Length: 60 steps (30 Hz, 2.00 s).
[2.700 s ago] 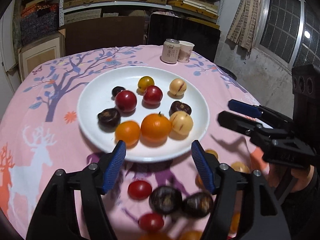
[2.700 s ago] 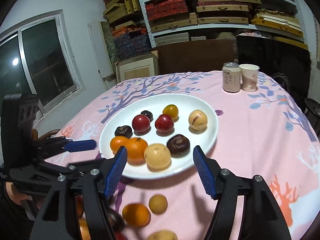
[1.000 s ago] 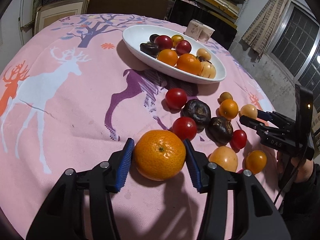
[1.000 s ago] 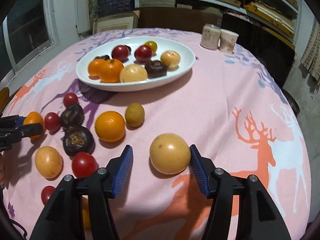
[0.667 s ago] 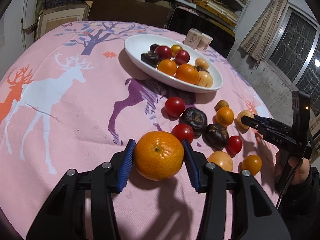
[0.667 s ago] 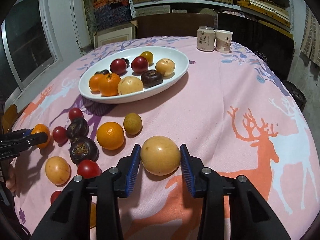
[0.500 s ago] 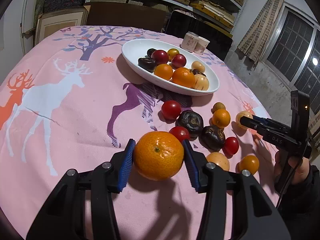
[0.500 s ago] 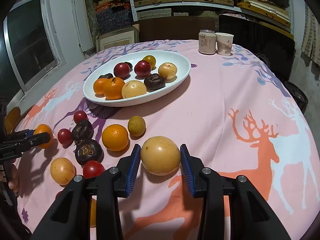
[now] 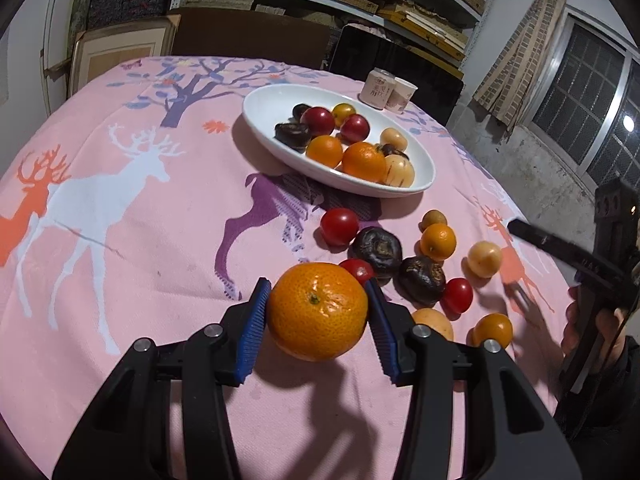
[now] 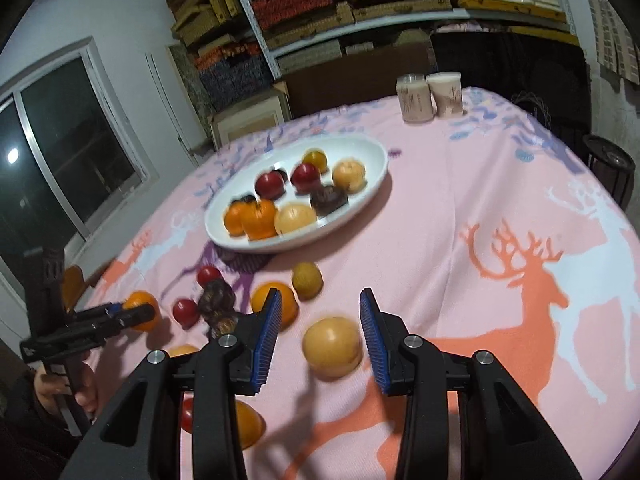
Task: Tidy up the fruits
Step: 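Close the right tool on a spotted yellow apple while the left tool holds the orange, then carry both fruits over the white plate and open both tools to release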
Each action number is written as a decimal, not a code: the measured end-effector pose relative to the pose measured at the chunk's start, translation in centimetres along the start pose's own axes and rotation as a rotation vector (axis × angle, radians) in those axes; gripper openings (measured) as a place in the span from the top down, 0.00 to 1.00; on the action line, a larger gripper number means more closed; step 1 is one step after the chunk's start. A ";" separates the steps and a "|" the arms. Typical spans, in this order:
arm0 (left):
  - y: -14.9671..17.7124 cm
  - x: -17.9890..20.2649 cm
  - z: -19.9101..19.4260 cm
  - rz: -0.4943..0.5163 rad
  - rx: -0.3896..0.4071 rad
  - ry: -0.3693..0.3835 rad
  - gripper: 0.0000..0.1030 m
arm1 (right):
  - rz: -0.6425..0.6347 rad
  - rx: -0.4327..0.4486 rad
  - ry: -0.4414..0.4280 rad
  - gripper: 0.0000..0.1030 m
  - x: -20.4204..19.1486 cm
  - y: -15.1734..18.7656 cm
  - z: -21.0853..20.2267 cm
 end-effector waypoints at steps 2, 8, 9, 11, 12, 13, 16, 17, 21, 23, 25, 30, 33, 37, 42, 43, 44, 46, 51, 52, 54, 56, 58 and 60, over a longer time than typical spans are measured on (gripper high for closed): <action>-1.1 0.5 -0.4 0.016 0.004 -0.003 0.54 | -0.013 0.056 -0.013 0.61 -0.6 -1.7 -1.2; -5.7 1.0 -1.4 0.030 0.056 -0.017 0.54 | -0.076 0.008 -0.007 0.60 -1.7 -4.7 -0.3; -5.9 1.0 -1.5 0.026 0.058 -0.013 0.54 | -0.075 -0.030 -0.013 0.52 -1.7 -4.4 0.1; -5.7 1.3 -1.9 0.036 0.063 0.004 0.54 | -0.141 -0.090 -0.015 0.39 -2.5 -2.7 0.5; -5.4 1.4 -2.0 0.046 0.061 0.007 0.54 | -0.205 -0.129 -0.003 0.39 -3.2 -1.1 0.8; -5.0 1.5 -1.9 0.054 0.054 0.009 0.54 | -0.235 -0.153 -0.006 0.39 -3.5 0.1 0.9; -3.5 1.5 -1.4 0.048 0.018 0.020 0.54 | -0.267 -0.210 -0.034 0.39 -3.9 3.1 1.6; -3.0 1.4 -1.2 0.044 0.007 0.019 0.54 | -0.259 -0.231 -0.033 0.39 -3.7 3.6 2.1; -1.8 1.0 -0.6 0.014 -0.018 0.023 0.54 | -0.182 -0.282 -0.104 0.52 -3.0 3.6 3.9; -1.4 0.9 -0.6 0.013 -0.026 0.025 0.54 | -0.235 -0.294 -0.115 0.62 -3.9 3.4 4.0; -1.1 1.0 -0.8 0.024 -0.023 0.019 0.54 | -0.313 -0.311 -0.076 0.63 -4.9 3.5 3.8; -1.8 1.0 -1.7 0.023 0.008 0.037 0.54 | -0.367 -0.261 -0.032 0.63 -5.4 3.1 1.9; -2.5 1.3 -1.5 0.055 0.018 0.015 0.54 | -0.364 -0.197 -0.016 0.63 -5.2 1.5 0.9; -1.8 0.8 -0.8 0.073 -0.038 -0.005 0.54 | -0.320 -0.179 -0.003 0.63 -4.5 0.3 1.0; 0.4 0.3 0.3 0.169 -0.067 -0.125 0.37 | -0.274 -0.197 -0.033 0.63 -4.3 1.2 1.4; 0.5 0.1 0.7 0.169 -0.069 -0.133 0.33 | -0.262 -0.200 -0.037 0.63 -4.3 1.4 1.6; 0.7 -0.2 1.3 0.165 -0.078 -0.139 0.27 | -0.251 -0.199 -0.040 0.63 -4.2 1.5 1.6; 0.5 -1.2 2.0 0.125 -0.105 -0.146 0.24 | -0.232 -0.195 -0.050 0.63 -4.3 1.8 1.5; 0.2 -2.5 1.4 0.073 -0.071 -0.140 0.60 | -0.217 -0.199 -0.054 0.63 -4.0 2.5 1.1; 0.3 -2.5 1.3 0.076 -0.076 -0.133 0.60 | -0.209 -0.201 -0.050 0.63 -3.8 2.6 1.1; 0.4 -2.4 1.1 0.083 -0.073 -0.137 0.61 | -0.198 -0.203 -0.046 0.63 -3.6 2.7 1.0; 0.3 -2.4 0.8 0.075 -0.058 -0.134 0.61 | -0.192 -0.197 -0.046 0.63 -3.4 2.7 0.9; 0.0 -2.1 0.2 0.075 -0.034 -0.126 0.61 | -0.188 -0.189 -0.052 0.63 -3.5 2.6 0.7; -0.2 -1.7 -0.2 0.081 -0.022 -0.111 0.61 | -0.191 -0.178 -0.059 0.63 -3.6 2.4 0.4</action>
Point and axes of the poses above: each gripper's, at about its wrist camera, not at the fingertips, and z roughly the way its jaws point, x to its right, y to its underside, the point moved 2 cm from there along z, roughly the way its jaws point, and after that the axes turned 6 degrees about x, right-handed, at the moved point
